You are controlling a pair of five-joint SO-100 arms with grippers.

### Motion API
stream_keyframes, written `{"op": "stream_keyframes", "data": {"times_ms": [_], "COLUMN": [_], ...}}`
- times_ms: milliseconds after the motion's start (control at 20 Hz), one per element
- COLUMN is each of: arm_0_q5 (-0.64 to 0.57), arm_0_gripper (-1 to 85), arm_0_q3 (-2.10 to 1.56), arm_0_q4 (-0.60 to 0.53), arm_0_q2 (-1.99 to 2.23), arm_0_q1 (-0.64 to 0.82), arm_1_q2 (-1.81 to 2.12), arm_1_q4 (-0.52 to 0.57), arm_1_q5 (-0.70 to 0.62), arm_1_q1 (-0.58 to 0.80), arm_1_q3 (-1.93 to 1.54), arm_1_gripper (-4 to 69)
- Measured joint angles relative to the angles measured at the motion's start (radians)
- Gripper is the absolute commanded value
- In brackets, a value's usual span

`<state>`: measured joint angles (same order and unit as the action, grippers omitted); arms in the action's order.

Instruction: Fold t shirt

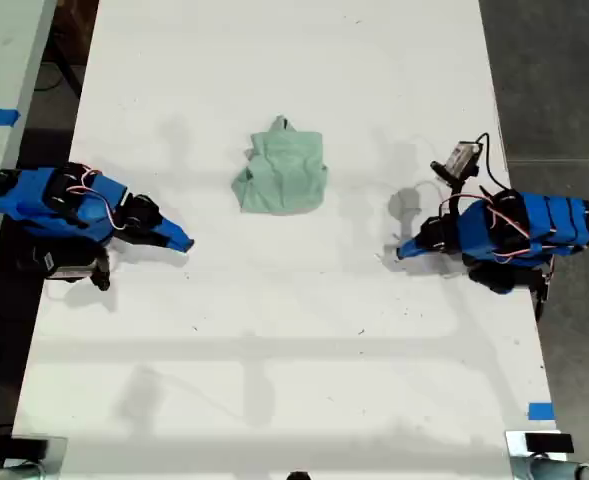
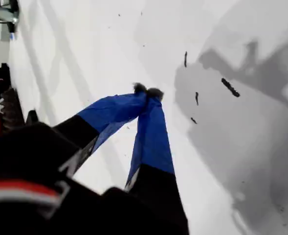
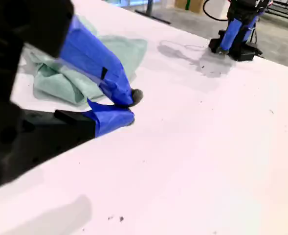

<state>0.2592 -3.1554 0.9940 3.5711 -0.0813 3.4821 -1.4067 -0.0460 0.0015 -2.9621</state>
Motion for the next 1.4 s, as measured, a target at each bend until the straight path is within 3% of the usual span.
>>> {"op": "stream_keyframes", "data": {"times_ms": [100, 250, 400, 1400], "arm_0_q5": [0.0, -0.11, -0.241, -0.245], "arm_0_gripper": [4.6, 12.7, 12.8, 12.8], "arm_0_q3": [-0.044, -0.06, -0.058, -0.058], "arm_0_q4": [0.041, 0.057, 0.06, 0.06], "arm_0_q2": [0.015, 0.026, 0.026, 0.026], "arm_0_q1": [-0.003, -0.002, 0.063, 0.071], "arm_1_q2": [0.0, 0.011, 0.012, 0.012], "arm_1_q4": [-0.002, 0.0, 0.0, 0.0], "arm_1_q5": [-0.086, -0.091, -0.069, -0.075], "arm_1_q1": [0.034, 0.037, 0.037, 0.035], "arm_1_q3": [-0.066, -0.075, -0.075, -0.077], "arm_1_gripper": [-2.6, -1.4, -0.4, -0.2]}}
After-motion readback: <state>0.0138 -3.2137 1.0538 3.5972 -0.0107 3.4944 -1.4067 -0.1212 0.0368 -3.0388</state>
